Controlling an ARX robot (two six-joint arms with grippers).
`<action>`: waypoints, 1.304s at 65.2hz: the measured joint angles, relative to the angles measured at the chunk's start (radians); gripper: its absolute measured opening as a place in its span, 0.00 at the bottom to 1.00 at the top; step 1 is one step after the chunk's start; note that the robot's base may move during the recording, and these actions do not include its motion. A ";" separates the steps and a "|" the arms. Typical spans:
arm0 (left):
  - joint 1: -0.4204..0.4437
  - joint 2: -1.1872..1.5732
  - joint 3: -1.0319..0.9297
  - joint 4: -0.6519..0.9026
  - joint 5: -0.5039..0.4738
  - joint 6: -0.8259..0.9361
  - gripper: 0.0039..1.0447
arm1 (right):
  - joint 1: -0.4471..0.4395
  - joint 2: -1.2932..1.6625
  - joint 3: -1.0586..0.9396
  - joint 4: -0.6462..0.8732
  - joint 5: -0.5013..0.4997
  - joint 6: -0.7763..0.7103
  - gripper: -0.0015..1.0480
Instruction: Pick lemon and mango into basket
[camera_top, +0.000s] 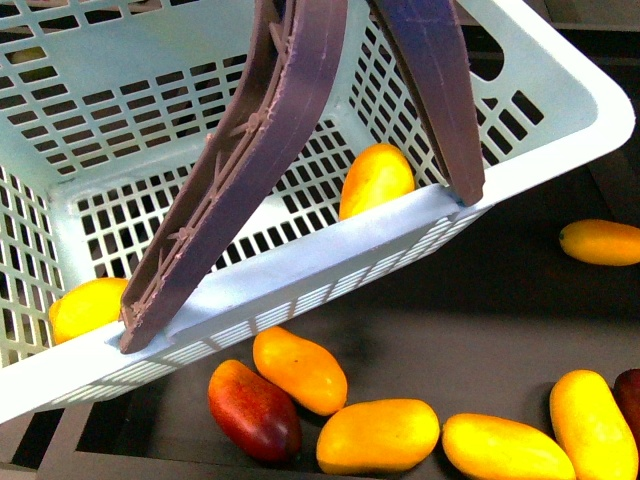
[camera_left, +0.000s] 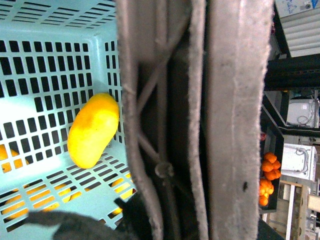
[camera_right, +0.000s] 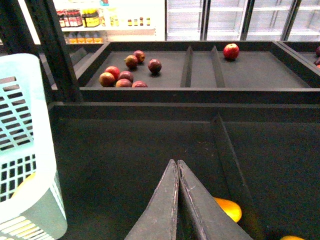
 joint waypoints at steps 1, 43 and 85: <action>0.000 0.000 0.000 0.000 -0.002 0.000 0.13 | 0.000 -0.011 -0.004 -0.007 -0.001 0.000 0.02; 0.000 0.000 0.000 0.000 -0.003 0.000 0.13 | -0.002 -0.364 -0.063 -0.272 -0.005 0.000 0.02; 0.000 0.000 0.000 0.000 -0.004 0.000 0.13 | -0.002 -0.668 -0.063 -0.582 -0.005 0.000 0.02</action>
